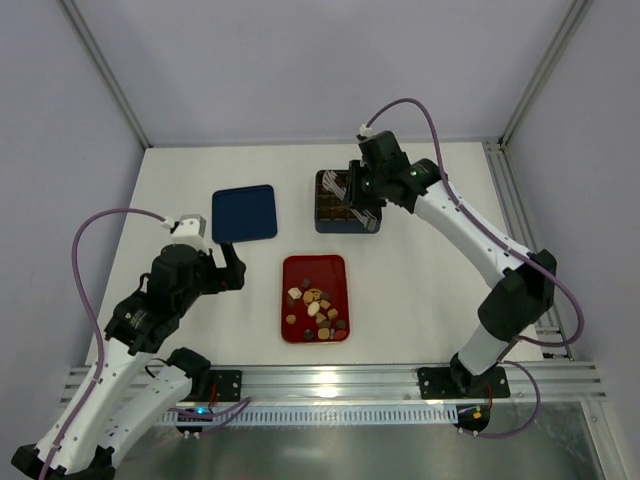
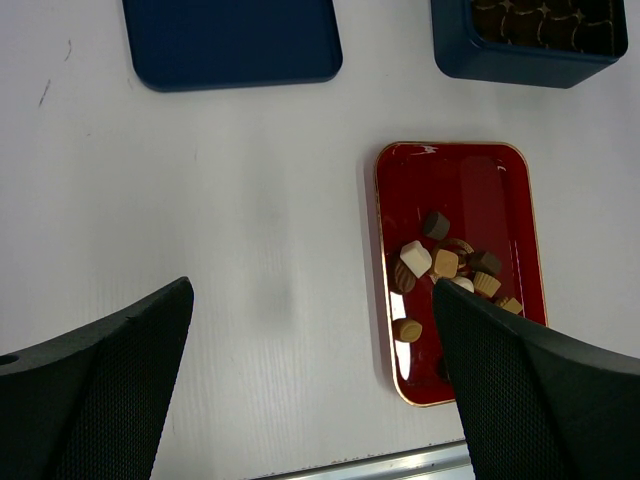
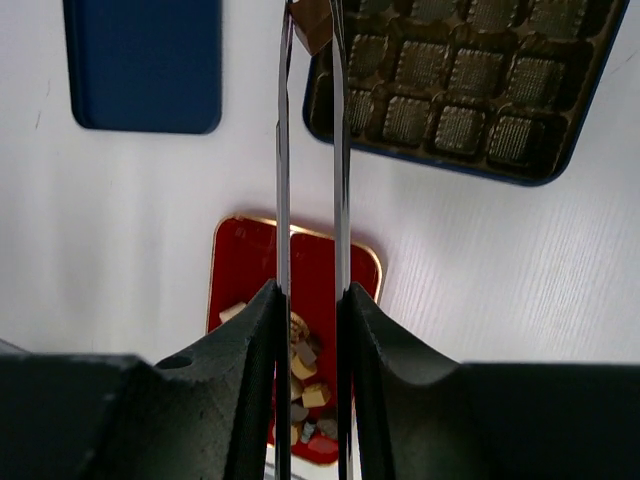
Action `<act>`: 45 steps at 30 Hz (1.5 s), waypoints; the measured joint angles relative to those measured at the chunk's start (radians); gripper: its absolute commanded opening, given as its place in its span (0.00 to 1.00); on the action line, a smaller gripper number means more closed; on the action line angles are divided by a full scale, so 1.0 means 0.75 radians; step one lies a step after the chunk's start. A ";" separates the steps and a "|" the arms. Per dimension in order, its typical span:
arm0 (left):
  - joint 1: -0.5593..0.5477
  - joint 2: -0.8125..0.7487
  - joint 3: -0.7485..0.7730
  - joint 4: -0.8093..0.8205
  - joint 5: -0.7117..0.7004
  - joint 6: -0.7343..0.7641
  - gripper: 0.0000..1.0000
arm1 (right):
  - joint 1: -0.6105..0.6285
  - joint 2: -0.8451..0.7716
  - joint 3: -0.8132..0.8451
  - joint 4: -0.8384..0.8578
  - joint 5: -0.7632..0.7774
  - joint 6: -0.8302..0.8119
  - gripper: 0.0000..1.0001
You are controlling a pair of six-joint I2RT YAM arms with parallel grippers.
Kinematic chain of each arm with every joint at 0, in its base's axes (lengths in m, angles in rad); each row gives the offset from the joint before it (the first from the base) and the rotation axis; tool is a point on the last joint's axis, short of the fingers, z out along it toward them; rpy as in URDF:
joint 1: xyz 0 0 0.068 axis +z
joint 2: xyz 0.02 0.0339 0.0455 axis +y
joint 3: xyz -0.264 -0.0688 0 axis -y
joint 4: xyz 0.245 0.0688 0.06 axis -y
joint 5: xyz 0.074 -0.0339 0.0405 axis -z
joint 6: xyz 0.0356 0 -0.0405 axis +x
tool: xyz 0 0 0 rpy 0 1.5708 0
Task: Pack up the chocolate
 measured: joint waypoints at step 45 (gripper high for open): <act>0.000 0.021 0.000 0.000 0.000 -0.001 1.00 | -0.089 0.591 0.425 0.023 0.101 -0.008 0.40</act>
